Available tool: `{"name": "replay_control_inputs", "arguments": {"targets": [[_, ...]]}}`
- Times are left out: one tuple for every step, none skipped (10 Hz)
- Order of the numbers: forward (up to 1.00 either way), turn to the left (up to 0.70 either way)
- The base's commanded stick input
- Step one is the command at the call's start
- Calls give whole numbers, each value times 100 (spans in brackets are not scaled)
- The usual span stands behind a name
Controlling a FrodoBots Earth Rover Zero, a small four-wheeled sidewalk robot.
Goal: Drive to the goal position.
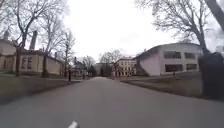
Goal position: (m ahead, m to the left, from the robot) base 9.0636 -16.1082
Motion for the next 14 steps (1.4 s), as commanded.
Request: {"name": "replay_control_inputs", "arguments": {"targets": [[100,0],[100,0],[100,0],[100,0],[100,0],[100,0],[100,0],[100,0],[100,0],[100,0],[100,0],[100,0],[100,0],[100,0]]}}
